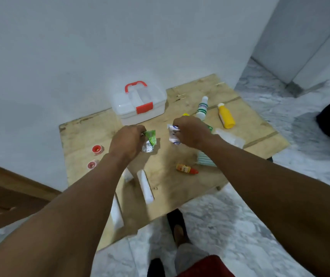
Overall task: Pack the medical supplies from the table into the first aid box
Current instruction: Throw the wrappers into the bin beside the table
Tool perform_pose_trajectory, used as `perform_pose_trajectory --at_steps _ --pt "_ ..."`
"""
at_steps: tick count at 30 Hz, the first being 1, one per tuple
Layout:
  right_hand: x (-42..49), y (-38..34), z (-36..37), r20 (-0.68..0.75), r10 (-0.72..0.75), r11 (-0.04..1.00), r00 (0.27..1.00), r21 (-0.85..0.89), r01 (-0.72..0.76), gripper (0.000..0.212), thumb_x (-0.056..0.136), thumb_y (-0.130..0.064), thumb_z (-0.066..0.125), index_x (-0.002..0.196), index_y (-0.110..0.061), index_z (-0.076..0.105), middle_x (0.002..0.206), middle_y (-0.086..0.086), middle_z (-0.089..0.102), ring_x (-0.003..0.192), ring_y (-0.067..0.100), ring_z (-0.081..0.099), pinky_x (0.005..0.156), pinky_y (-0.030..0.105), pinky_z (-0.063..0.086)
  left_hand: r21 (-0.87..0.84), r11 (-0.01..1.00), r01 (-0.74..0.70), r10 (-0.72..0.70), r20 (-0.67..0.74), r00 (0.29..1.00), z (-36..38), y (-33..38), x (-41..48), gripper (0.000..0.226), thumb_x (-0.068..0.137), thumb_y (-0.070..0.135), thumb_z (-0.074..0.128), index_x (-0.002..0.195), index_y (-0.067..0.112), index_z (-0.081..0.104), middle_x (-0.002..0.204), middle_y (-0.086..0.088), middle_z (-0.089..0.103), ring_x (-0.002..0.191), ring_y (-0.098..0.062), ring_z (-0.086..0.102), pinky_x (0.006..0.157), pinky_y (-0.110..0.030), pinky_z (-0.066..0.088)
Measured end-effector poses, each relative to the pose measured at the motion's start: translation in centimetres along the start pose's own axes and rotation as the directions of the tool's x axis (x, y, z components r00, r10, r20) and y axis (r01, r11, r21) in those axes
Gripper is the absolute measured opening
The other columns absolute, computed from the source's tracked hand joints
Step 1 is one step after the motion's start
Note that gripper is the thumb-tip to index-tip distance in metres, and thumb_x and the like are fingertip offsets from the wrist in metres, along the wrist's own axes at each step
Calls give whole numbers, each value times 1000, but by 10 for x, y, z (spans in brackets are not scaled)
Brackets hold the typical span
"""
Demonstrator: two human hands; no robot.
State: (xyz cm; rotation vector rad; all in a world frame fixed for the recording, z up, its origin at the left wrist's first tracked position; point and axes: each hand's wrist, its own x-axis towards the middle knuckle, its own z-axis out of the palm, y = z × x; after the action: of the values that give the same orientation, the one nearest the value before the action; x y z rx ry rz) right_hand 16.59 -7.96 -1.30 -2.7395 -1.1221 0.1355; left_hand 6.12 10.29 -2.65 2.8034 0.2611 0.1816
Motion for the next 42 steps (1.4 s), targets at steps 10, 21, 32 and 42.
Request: perform_pose_trajectory --at_steps 10,21,32,42 --pt "-131 91 -73 -139 375 927 917 59 -370 13 81 -21 66 87 -10 61 104 21 66 94 40 61 64 31 33 -64 941 -333 335 25 942 -14 148 19 19 90 20 58 105 16 70 100 -10 70 94 -34 63 71 -37 49" --pt "-256 305 -115 -131 555 831 821 47 -554 6 83 -17 60 80 -16 56 93 11 67 90 34 61 64 29 33 -83 870 -487 493 92 865 62 388 69 18 91 28 56 100 16 66 95 -7 68 90 -33 61 72 -40 49" --pt "-260 476 -110 17 451 889 892 80 -451 35 78 -11 56 58 -18 28 58 -1 35 62 28 43 48 28 22 -40 952 -302 304 221 927 157 519 118 20 93 25 55 106 14 65 104 -9 70 94 -33 63 73 -36 47" --pt "-166 588 -103 164 349 932 923 45 -361 16 84 -14 57 73 -11 46 76 5 50 72 28 49 59 29 31 -25 994 -109 111 322 940 227 539 240 19 89 23 52 102 17 65 105 -10 68 93 -34 63 79 -41 53"
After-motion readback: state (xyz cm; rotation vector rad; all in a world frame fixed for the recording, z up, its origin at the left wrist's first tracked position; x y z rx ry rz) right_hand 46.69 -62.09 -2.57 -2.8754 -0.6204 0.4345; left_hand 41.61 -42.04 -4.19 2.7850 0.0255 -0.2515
